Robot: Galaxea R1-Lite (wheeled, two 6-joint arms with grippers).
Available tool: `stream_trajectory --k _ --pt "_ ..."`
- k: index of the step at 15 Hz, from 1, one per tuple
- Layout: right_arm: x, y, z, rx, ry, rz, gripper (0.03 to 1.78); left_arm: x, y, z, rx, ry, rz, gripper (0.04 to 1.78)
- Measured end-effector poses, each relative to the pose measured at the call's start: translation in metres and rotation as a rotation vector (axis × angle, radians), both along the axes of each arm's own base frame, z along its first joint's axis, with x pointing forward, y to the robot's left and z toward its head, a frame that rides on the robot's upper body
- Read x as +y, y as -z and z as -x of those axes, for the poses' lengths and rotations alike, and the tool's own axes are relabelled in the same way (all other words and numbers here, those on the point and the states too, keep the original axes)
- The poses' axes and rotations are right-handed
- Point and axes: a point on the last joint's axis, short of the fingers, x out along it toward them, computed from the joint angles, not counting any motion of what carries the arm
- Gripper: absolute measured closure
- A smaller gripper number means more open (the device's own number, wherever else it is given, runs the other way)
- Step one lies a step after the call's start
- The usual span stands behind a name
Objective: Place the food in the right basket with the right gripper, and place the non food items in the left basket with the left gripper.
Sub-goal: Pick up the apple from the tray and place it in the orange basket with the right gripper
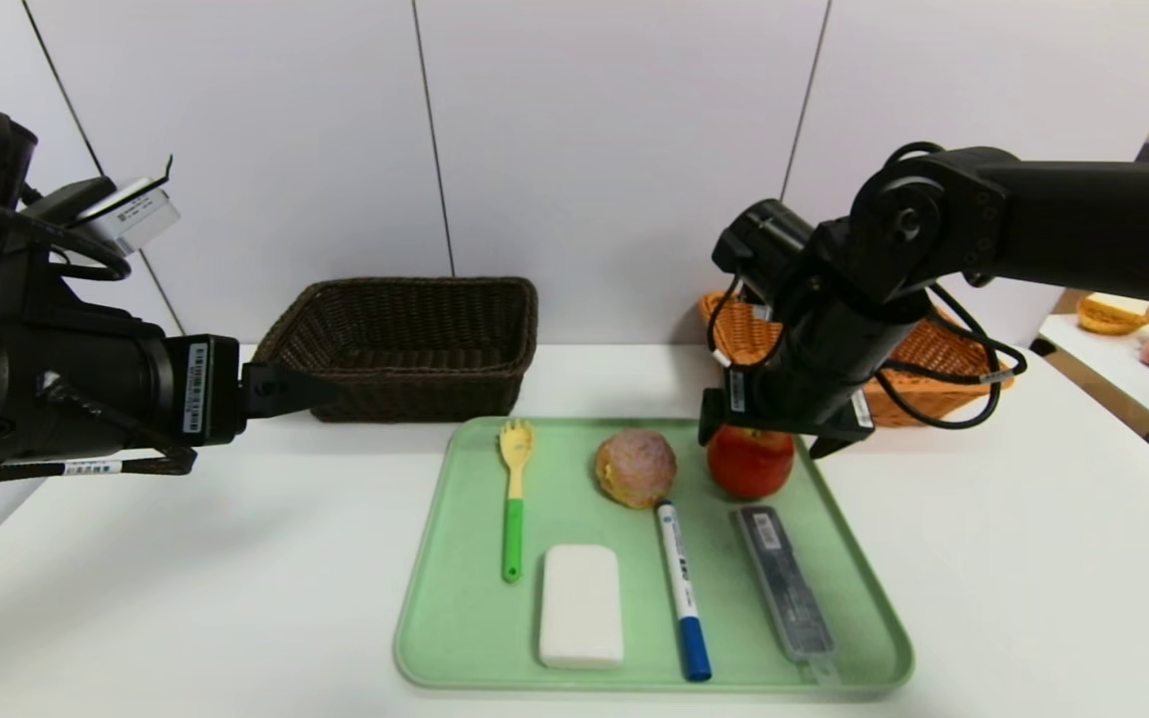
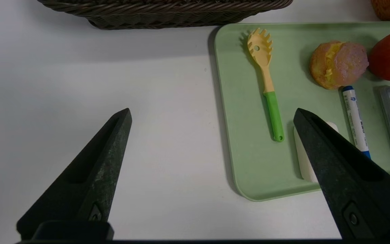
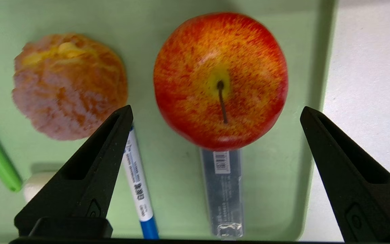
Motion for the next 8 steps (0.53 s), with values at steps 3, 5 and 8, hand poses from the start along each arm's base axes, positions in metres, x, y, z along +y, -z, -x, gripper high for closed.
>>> stream_trajectory --k 3,5,8 --pt "0.001 0.007 -0.004 -0.001 0.012 0.038 0.10 -0.001 0.001 0.000 0.003 0.008 0.000 0.13" --pt "0.003 0.012 -0.007 0.005 0.012 0.041 0.10 -0.001 0.001 0.000 0.004 0.008 -0.001 0.13" --pt "0.007 0.018 -0.015 -0.017 0.012 0.020 0.10 -0.001 0.002 0.000 0.008 0.008 0.000 0.13"
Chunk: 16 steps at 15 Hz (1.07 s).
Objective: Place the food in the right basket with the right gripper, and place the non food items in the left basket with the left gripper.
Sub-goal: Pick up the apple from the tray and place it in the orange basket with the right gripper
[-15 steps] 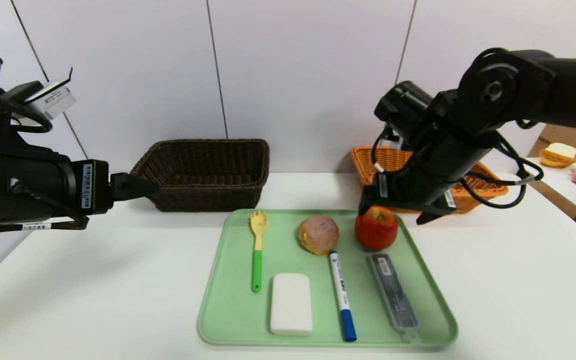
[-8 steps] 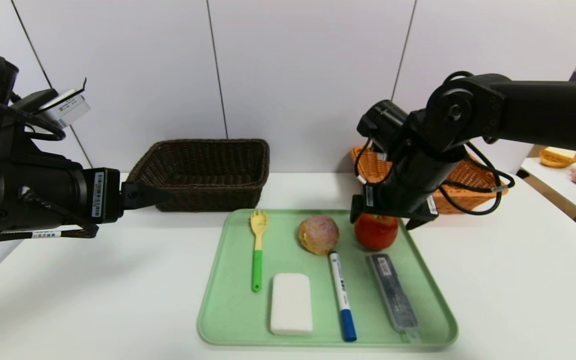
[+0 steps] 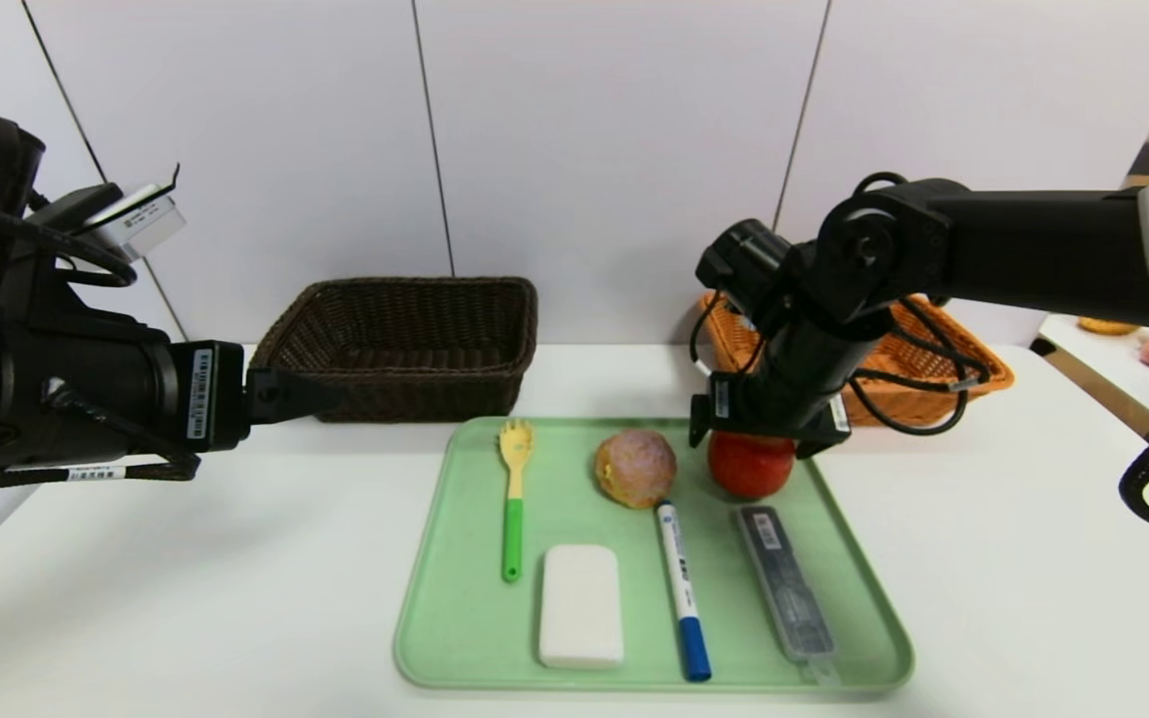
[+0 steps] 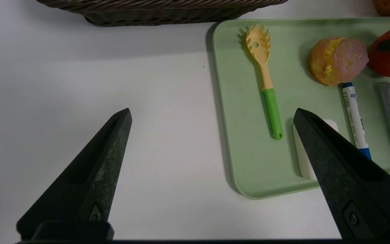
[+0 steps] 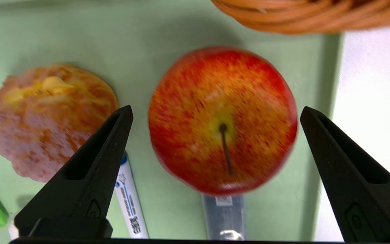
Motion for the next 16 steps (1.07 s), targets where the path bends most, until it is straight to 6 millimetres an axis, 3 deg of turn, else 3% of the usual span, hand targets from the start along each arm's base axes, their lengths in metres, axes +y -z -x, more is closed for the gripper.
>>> stream_trajectory --k 6,9,16 --pt "0.001 0.014 -0.008 0.020 0.009 0.017 0.10 0.000 0.003 0.000 0.012 0.005 0.002 0.13" --pt "0.001 0.016 -0.009 0.027 0.008 0.013 0.54 0.000 0.003 0.000 0.014 0.004 0.005 0.13" --pt "0.000 0.009 -0.006 0.023 0.014 -0.019 0.58 0.001 0.007 0.002 0.028 0.003 0.003 0.13"
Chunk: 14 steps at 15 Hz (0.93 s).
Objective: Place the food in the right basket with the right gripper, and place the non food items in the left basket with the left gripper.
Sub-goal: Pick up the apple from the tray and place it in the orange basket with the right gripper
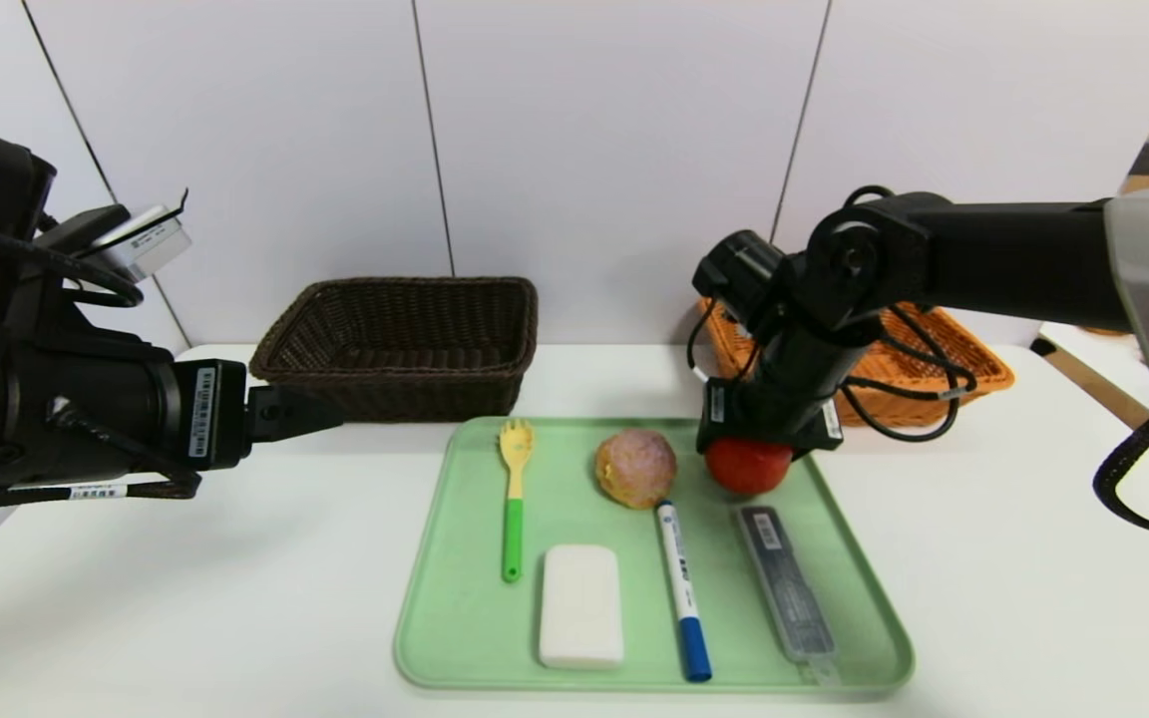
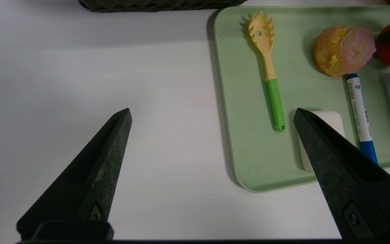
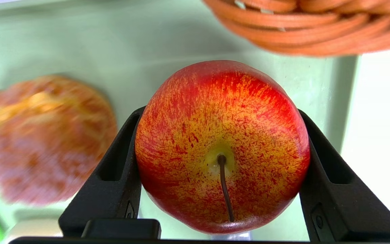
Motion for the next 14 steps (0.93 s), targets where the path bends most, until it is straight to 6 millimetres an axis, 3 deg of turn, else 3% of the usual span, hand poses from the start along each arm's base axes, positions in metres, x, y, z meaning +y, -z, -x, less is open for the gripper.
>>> stream_trajectory --k 4,8,11,14 --pt "-0.005 -0.032 0.016 0.005 -0.013 -0.189 0.59 0.001 -0.003 0.003 -0.008 -0.004 0.022 0.13" --pt "-0.016 -0.082 0.043 -0.061 -0.097 -0.398 0.59 0.003 -0.006 0.008 -0.020 -0.001 0.038 0.13" --pt "-0.030 -0.123 0.054 -0.236 -0.147 -0.530 0.59 0.005 -0.008 0.012 -0.023 -0.005 0.052 0.13" --pt "-0.054 -0.150 0.043 -0.489 -0.073 -0.543 0.59 0.006 -0.010 0.016 -0.032 -0.003 0.067 0.13"
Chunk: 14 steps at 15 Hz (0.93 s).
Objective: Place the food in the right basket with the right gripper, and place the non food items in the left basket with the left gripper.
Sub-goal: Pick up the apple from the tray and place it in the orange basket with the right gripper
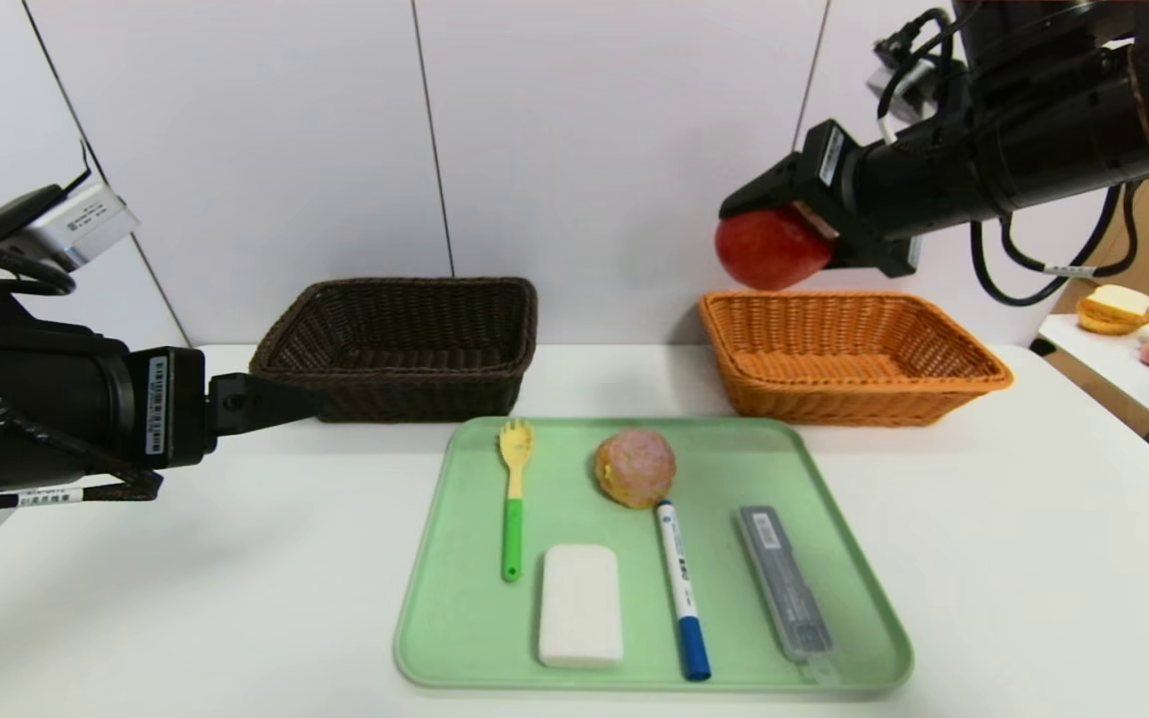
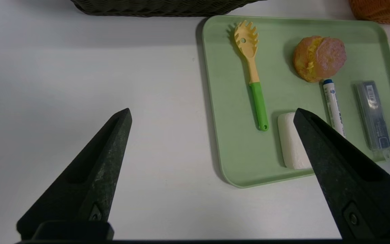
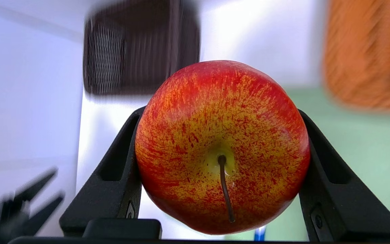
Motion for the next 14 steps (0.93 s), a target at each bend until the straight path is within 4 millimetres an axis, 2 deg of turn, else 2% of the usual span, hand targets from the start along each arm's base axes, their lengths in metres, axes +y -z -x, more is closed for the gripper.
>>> stream_trajectory --k 2,5,11,14 --pt "-0.016 0.001 -0.017 -0.070 0.139 0.057 0.59 0.001 -0.001 0.001 -0.006 -0.001 0.002 0.13" --pt "-0.040 0.025 -0.048 -0.061 0.310 0.221 0.59 0.001 0.000 0.002 -0.003 -0.001 0.001 0.13" --pt "-0.061 0.079 -0.101 -0.007 0.444 0.367 0.59 0.001 -0.001 0.002 -0.006 -0.002 0.003 0.13" --pt "-0.068 0.099 -0.114 0.032 0.474 0.409 0.59 0.001 0.000 0.002 -0.004 -0.002 0.002 0.13"
